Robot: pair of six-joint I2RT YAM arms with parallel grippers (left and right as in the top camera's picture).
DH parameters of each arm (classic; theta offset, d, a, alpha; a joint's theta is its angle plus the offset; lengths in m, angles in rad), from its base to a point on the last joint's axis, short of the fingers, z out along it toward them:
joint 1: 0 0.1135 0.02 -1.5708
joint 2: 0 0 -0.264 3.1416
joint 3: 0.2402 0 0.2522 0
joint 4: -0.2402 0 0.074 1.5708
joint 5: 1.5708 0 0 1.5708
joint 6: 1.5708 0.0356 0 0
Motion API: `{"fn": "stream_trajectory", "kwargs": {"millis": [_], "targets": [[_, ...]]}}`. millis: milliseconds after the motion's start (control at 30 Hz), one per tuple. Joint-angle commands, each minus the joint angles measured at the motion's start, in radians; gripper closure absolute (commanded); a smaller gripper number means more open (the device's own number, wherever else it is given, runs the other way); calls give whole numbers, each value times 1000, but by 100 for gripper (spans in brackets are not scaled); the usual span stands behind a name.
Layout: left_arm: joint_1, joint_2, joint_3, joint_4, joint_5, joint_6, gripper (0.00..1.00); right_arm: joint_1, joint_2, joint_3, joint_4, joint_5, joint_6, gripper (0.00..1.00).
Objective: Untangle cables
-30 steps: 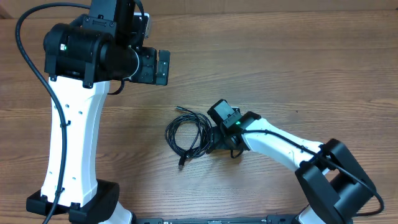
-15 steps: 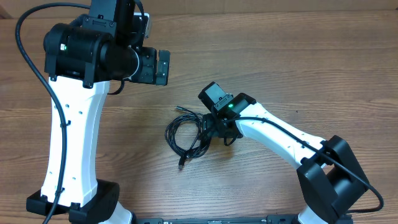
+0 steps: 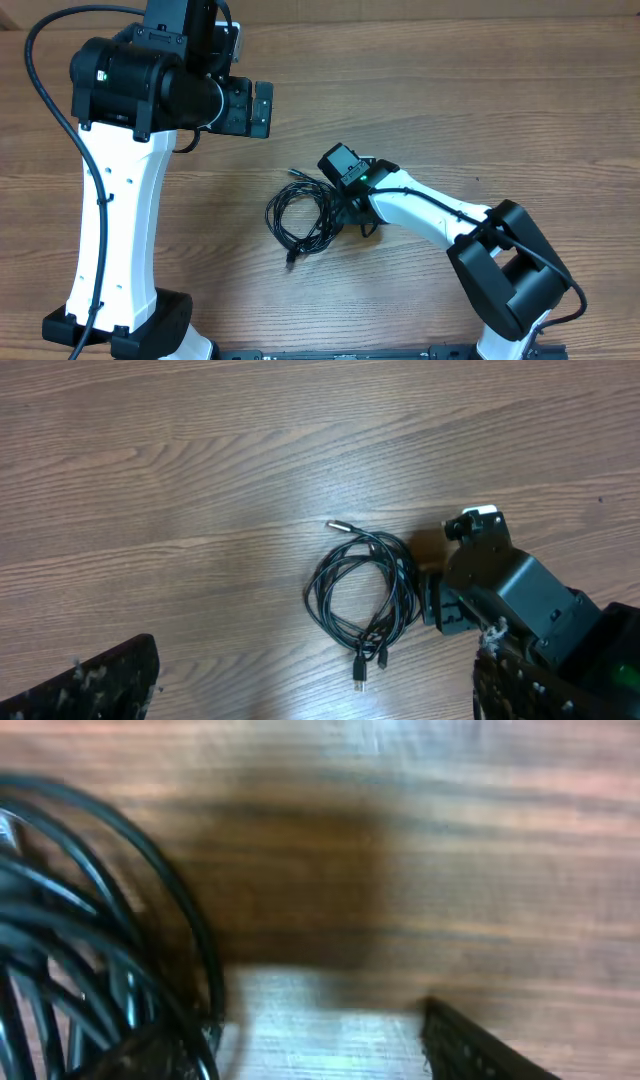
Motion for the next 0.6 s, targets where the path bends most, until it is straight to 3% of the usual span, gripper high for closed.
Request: {"fn": "stream_trajectory", "kwargs": {"millis": [0, 133, 167, 200, 233, 267, 433, 567], "targets": [[-3, 10, -5, -2, 6, 14, 0, -1, 137, -85, 67, -21, -4, 26], [-3, 10, -5, -2, 24, 15, 0, -2, 215, -98, 62, 18, -4, 26], [-3, 10, -5, -2, 24, 15, 0, -3, 236, -99, 43, 31, -16, 32], [-3, 10, -5, -2, 24, 15, 0, -5, 241, -99, 38, 31, -31, 45], [-3, 10, -5, -2, 24, 15, 0, -6, 241, -99, 35, 32, -34, 65], [-3, 10, -5, -2, 24, 15, 0, -11, 241, -98, 36, 32, -34, 96], [-3, 10, -5, -2, 24, 15, 0, -66, 238, -59, 3, 24, -33, 96], [-3, 12, -5, 1, 23, 15, 0, -139, 196, 101, -229, 68, -34, 96]]}}
